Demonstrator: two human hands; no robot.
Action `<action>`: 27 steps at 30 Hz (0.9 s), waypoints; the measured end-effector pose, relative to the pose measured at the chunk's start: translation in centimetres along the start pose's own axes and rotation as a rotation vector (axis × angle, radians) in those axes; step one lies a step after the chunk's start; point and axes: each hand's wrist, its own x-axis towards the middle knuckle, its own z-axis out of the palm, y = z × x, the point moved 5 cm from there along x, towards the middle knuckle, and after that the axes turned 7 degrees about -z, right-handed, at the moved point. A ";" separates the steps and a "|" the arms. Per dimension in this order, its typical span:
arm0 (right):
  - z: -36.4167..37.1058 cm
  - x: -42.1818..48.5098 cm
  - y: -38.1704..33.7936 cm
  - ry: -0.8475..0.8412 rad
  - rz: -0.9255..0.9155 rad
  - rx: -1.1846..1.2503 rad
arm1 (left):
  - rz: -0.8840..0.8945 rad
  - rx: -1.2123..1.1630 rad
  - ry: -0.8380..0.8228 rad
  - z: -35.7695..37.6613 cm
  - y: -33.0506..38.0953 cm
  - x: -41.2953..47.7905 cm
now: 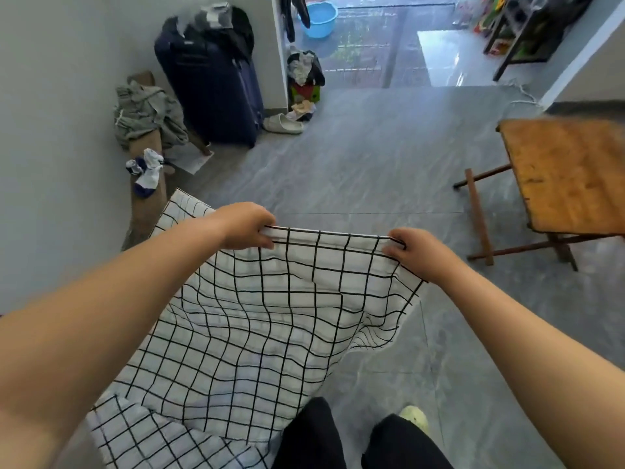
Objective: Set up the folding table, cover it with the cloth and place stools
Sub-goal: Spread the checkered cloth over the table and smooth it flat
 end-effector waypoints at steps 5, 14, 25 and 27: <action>-7.1 -7.5 7.0 0.094 0.028 -0.033 | 0.056 0.017 0.043 -2.2 11.9 0.7; -19.7 -21.4 19.3 0.315 0.105 -0.063 | 0.234 0.072 0.137 -6.1 33.5 3.9; -29.5 -29.4 32.2 0.461 0.230 -0.161 | 0.419 0.099 0.198 -9.0 52.0 11.8; -31.5 -29.2 34.9 0.461 0.247 -0.181 | 0.442 0.084 0.221 -9.6 54.6 14.4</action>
